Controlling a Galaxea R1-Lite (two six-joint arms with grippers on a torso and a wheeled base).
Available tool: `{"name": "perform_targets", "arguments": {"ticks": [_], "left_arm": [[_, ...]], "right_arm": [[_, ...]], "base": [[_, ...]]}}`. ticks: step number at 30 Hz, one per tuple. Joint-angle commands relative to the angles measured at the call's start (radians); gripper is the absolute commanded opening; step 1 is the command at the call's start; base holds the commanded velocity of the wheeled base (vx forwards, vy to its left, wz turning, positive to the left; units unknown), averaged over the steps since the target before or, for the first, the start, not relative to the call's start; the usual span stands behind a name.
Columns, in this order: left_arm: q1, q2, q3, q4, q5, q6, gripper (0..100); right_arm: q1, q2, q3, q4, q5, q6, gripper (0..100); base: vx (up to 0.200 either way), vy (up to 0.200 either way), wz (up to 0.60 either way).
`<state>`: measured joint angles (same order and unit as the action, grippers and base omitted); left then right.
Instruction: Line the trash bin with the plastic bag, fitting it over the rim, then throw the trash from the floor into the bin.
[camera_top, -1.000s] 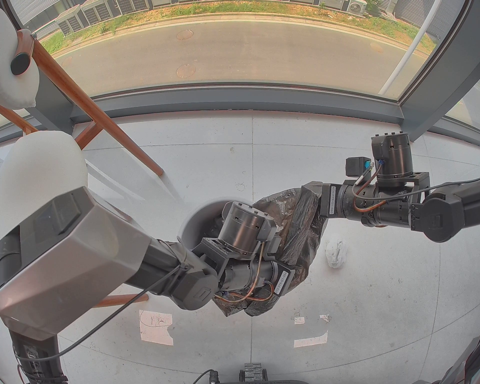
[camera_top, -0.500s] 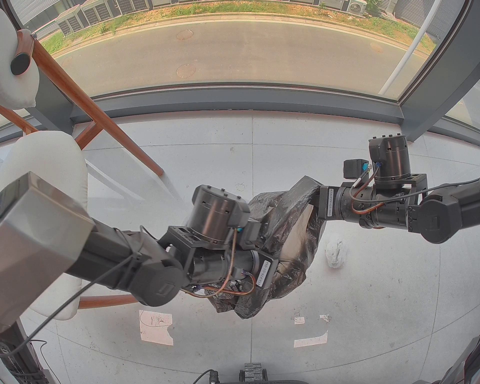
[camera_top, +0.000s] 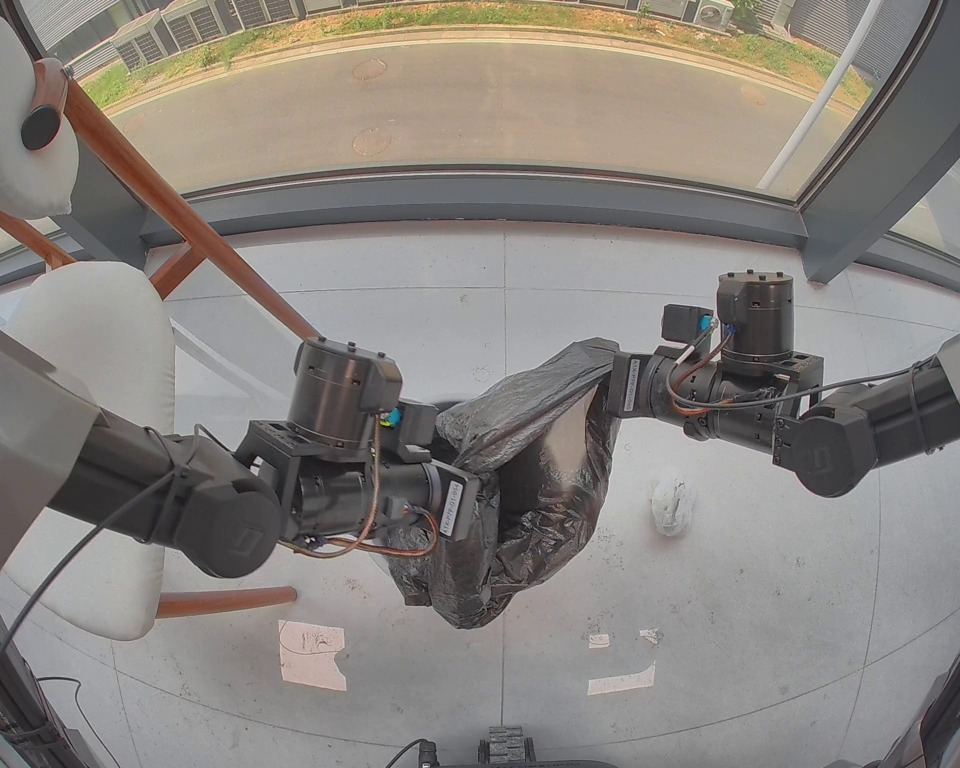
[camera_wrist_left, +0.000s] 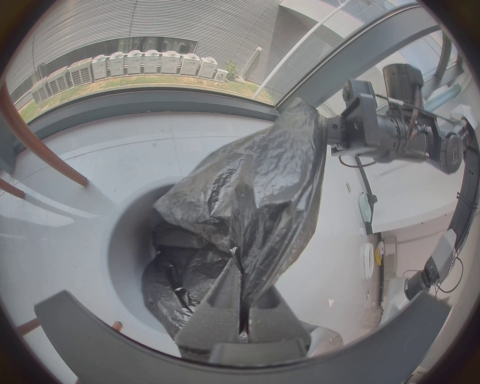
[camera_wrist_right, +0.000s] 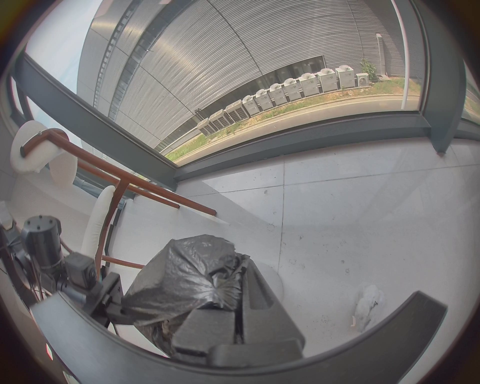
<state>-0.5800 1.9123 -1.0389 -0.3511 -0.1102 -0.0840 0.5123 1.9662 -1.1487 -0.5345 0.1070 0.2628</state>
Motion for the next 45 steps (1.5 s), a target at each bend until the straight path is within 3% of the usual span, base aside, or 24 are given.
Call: {"name": "perform_targets", "arguments": {"ticks": [1,13,25,32,45], "left_arm": [[0.037,-0.024,0.01,0.0,0.001,0.0,0],[0.117,-0.036,0.003,0.0,0.0,0.009,0],[0.154,-0.027,-0.03,0.0,0.001,0.01,0],[0.178,-0.026,-0.046,0.003,0.001,0.012,0],[0.197,-0.018,-0.05,0.004,0.006,0.01,0]], "right_arm": [[0.005,0.036,-0.006,-0.005,0.011,-0.017,0],[-0.005,0.123,-0.051,-0.098,0.039,-0.043,0],[0.0,0.198,-0.192,-0.101,0.062,-0.043,0],[-0.006,0.223,-0.226,-0.102,0.149,-0.046,0],[-0.032,0.31,-0.335,-0.102,0.181,-0.125,0]], "base": [[0.0,0.0,0.0],[0.0,0.0,0.0],[0.0,0.0,0.0],[0.0,0.0,0.0],[0.0,0.0,0.0]]}}
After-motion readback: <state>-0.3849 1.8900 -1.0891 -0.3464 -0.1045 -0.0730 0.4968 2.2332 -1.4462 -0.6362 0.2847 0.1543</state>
